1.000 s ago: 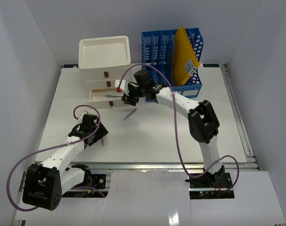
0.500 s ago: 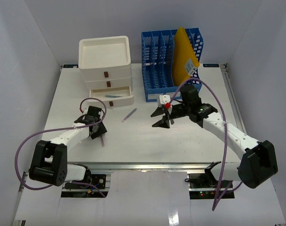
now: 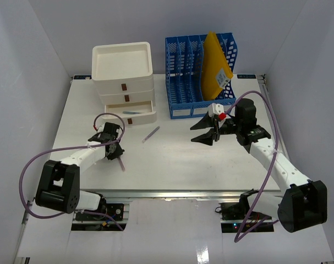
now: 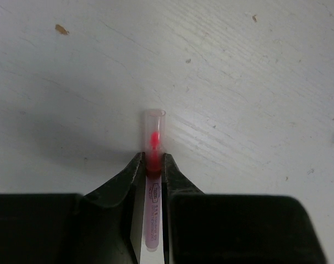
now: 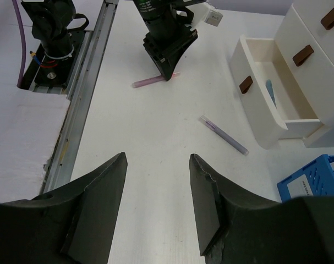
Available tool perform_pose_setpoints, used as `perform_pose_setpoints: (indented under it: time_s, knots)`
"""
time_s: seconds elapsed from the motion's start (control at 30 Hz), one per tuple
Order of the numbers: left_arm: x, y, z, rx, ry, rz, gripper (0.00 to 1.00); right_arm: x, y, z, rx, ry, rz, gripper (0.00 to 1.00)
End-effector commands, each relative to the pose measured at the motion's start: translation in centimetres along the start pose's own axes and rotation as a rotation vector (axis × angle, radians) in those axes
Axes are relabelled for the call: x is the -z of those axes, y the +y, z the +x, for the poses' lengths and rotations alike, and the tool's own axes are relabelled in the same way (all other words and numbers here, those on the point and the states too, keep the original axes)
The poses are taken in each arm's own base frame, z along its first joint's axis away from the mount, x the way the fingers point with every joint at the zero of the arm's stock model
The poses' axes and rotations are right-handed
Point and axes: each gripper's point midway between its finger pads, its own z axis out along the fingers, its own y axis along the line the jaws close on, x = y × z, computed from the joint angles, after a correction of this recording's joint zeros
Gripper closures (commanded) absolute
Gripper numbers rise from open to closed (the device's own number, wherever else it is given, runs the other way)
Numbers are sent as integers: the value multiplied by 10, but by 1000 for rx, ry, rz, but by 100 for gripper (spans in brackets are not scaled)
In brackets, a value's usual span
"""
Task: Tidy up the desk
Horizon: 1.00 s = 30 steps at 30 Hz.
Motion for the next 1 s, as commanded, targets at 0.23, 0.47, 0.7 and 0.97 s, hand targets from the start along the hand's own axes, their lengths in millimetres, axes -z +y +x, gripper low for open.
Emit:
perform_pose_setpoints:
  time_s: [0.23, 0.47, 0.7, 0.97]
  knots:
    - [71, -79, -52, 531, -40, 523, 96, 4, 8, -6, 35, -35, -22, 44]
    - [101, -101, -138, 924, -147, 698, 100, 4, 5, -1, 34, -25, -13, 45]
    - [81, -110, -208, 1141, -223, 681, 100, 5, 2, 5, 30, -11, -1, 45]
    - [39, -109, -231, 1181, -224, 573, 80, 4, 3, 20, 25, 18, -26, 44]
